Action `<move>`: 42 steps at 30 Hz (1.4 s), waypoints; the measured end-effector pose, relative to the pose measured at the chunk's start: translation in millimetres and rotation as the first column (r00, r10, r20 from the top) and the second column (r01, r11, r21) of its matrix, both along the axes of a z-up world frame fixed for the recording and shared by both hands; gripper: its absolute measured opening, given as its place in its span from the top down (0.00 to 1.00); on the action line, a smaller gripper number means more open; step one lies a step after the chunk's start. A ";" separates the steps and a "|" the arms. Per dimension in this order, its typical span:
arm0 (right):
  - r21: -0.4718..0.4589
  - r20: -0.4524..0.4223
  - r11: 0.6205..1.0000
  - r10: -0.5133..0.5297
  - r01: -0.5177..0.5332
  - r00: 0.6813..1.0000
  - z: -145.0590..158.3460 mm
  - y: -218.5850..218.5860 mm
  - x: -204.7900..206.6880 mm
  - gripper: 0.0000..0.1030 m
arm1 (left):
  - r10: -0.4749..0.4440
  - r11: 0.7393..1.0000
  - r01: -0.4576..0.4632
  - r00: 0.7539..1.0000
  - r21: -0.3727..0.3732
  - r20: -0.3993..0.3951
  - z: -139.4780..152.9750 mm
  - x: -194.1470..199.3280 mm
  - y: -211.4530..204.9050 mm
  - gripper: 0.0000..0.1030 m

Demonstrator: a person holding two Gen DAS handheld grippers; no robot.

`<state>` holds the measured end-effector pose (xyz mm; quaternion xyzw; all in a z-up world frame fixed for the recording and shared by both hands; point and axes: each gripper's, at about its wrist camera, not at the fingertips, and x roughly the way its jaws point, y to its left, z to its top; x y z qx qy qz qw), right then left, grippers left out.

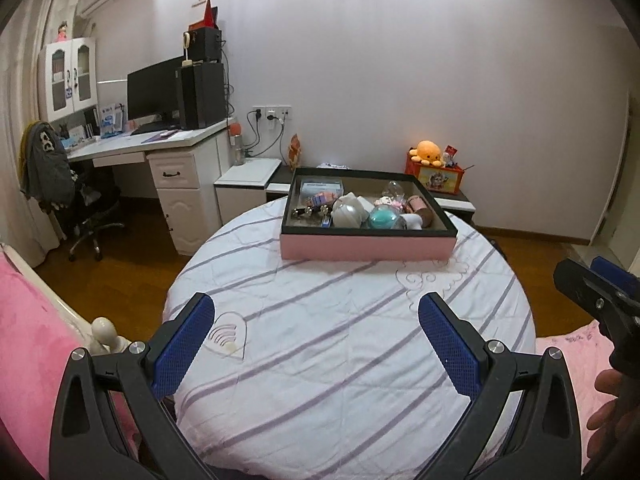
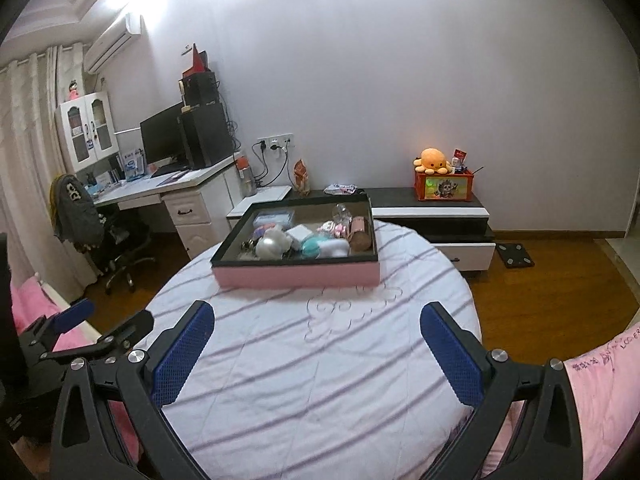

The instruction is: Organize rigid objects

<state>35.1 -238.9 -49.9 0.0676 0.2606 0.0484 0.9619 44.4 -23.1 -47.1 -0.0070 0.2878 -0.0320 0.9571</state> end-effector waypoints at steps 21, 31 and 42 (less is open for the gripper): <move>0.009 0.022 1.000 -0.015 0.015 1.000 6.2 -5.4 -18.0 0.00 | -0.008 1.000 0.008 1.000 -0.004 0.023 8.8 -20.0 -4.2 0.00; 0.014 0.062 0.999 -0.038 0.037 0.997 16.4 -6.8 -28.5 0.00 | 0.002 1.000 -0.001 0.998 -0.010 0.062 20.6 -34.0 -5.0 0.00; 0.017 0.113 0.998 -0.064 0.063 0.992 26.3 -6.3 -45.7 0.00 | 0.012 1.000 -0.012 0.994 0.003 0.107 32.5 -53.6 -4.5 0.00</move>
